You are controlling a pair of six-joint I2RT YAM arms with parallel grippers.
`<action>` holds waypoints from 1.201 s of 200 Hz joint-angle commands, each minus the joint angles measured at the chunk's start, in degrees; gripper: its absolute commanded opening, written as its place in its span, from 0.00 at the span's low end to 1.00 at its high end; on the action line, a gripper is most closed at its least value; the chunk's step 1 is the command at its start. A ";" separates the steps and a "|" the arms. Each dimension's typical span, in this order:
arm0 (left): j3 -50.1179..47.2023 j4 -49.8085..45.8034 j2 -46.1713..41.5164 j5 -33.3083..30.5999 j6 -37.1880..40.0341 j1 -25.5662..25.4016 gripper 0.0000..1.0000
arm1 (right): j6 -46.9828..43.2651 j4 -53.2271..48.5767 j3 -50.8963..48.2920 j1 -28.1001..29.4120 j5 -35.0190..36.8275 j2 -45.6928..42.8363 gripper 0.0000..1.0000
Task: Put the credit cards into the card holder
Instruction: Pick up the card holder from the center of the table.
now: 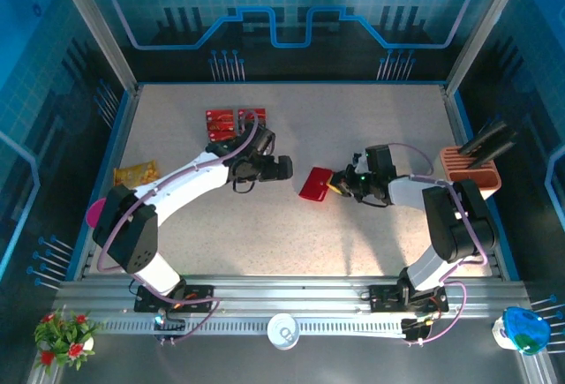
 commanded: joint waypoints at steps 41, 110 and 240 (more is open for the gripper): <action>2.75 7.51 -3.72 14.56 -4.07 11.76 0.99 | 2.61 0.58 12.48 2.44 -10.77 -2.45 0.00; 3.51 18.30 -5.21 31.11 -8.11 17.74 0.99 | 20.50 20.61 18.96 5.93 -17.53 1.85 0.00; -0.79 29.69 -4.44 37.38 -14.27 21.02 0.82 | 23.88 23.44 23.79 10.80 -16.80 4.64 0.00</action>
